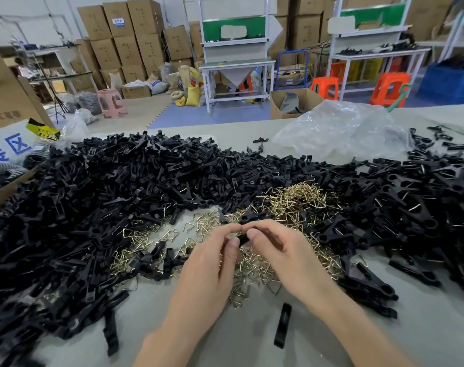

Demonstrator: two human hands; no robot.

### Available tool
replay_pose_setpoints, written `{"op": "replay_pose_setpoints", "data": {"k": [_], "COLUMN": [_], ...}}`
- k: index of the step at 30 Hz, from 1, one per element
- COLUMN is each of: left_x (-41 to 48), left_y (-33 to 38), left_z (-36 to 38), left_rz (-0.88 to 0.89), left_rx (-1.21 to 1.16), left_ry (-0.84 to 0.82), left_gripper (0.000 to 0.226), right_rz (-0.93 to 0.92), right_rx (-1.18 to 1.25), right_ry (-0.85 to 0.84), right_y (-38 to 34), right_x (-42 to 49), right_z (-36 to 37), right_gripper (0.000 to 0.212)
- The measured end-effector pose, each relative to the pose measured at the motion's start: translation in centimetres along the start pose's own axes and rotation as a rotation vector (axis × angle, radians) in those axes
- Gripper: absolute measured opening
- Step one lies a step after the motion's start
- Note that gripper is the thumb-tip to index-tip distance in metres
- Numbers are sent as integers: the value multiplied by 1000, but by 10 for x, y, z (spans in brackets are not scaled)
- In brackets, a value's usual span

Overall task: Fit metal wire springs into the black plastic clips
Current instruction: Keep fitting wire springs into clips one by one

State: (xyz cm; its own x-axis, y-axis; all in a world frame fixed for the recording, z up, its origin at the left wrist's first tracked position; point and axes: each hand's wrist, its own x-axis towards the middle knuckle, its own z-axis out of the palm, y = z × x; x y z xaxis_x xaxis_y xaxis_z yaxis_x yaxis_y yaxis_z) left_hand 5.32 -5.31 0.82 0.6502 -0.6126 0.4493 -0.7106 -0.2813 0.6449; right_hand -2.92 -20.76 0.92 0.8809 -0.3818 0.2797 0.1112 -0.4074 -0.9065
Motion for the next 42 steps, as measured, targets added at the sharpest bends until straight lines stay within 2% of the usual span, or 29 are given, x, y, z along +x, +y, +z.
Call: {"op": "replay_pose_setpoints", "data": {"k": [3, 9, 11, 14, 16, 18, 23, 28, 32, 37, 40, 42], "left_x": [-1, -1, -2, 8, 24, 42, 79, 83, 66, 34, 13, 8], "left_y": [4, 5, 1, -9, -17, -22, -26, -29, -24, -6, 2, 4], "left_z": [2, 2, 2, 1, -2, -2, 14, 15, 1, -13, -8, -3], "left_rz": [10, 44, 44, -66, -125, -160, -246, -218, -208, -203, -224, -243], "left_rx": [-2, 94, 115, 141, 199, 283, 579, 679, 516, -82, -291, -389], "left_ry": [5, 16, 7, 39, 70, 57, -214, -216, -108, 82, 190, 196], "left_gripper": [24, 28, 32, 37, 32, 29, 33, 20, 18, 30, 31, 31], "right_rz": [75, 177, 214, 292, 330, 335, 320, 294, 279, 240, 227, 215], "right_rx": [202, 413, 543, 790, 930, 958, 911, 831, 750, 629, 581, 541], "right_ry": [9, 9, 52, 175, 246, 264, 273, 263, 242, 220, 196, 181], "right_y": [-3, -4, -5, -4, -3, -2, 4, 11, 12, 12, 11, 10], "right_x": [1, 4, 4, 9, 12, 14, 15, 15, 14, 13, 12, 11], "right_z": [3, 8, 4, -8, -14, -16, -12, -12, -11, -8, -8, -8], "right_gripper": [16, 22, 26, 28, 29, 30, 28, 30, 33, 38, 39, 38]}}
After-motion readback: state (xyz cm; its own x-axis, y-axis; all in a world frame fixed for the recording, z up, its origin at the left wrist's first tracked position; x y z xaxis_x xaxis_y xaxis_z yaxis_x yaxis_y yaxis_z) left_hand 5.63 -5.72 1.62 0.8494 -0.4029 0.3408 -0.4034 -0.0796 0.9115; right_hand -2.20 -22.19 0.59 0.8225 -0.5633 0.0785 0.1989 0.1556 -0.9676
